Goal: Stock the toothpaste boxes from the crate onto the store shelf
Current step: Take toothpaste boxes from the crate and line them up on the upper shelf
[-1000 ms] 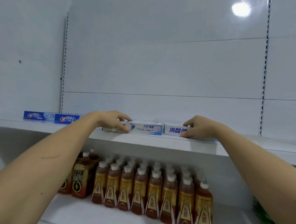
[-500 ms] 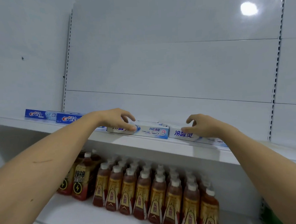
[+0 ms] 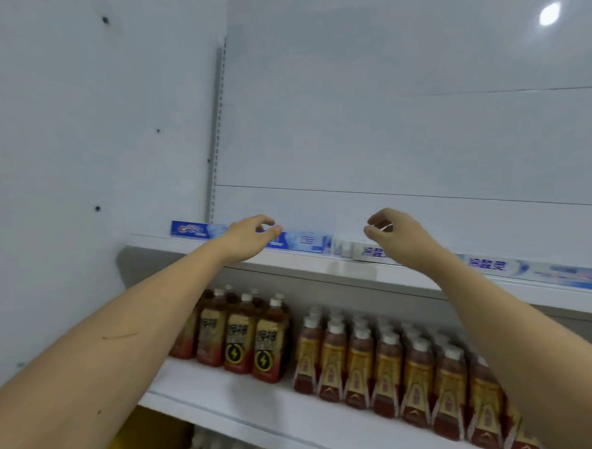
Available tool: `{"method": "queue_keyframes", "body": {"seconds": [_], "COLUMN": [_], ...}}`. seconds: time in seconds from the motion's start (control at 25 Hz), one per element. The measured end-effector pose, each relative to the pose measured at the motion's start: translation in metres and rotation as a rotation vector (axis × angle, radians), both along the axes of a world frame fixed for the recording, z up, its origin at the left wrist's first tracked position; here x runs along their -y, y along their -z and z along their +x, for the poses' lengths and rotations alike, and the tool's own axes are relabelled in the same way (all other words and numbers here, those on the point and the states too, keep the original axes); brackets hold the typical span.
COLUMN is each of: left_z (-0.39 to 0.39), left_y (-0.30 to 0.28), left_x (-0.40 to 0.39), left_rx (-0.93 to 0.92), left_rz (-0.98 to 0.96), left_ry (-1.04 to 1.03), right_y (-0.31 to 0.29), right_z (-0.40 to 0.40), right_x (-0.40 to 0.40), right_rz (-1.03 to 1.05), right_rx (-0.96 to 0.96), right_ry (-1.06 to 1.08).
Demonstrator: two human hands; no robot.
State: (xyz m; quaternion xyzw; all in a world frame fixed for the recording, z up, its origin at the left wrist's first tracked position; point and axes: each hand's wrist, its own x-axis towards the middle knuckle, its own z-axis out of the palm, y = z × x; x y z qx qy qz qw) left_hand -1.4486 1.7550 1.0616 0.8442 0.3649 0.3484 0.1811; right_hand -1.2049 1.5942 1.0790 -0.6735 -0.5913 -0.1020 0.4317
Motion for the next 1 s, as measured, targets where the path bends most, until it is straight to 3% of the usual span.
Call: {"method": "queue_keyframes", "body": {"seconds": [0.24, 0.44, 0.72, 1.0], "left_z": [-0.125, -0.174, -0.181, -0.167], "left_y": [-0.003, 0.002, 0.004, -0.010], "left_x": [-0.022, -0.024, -0.075, -0.169], "left_rx": [0.193, 0.342, 0.355, 0.222], "left_rz": [-0.168, -0.248, -0.266, -0.240], "left_ry": [0.035, 0.027, 0.045, 0.009], "right_y": [0.007, -0.005, -0.015, -0.037], "right_z": [-0.150, -0.218, -0.235, -0.212], "right_x": [-0.062, -0.104, -0.173, -0.247], "right_rz": [-0.155, -0.181, -0.202, -0.261], "right_rx": [-0.122, -0.255, -0.410, -0.462], "right_ry": [-0.187, -0.273, -0.280, -0.162]}}
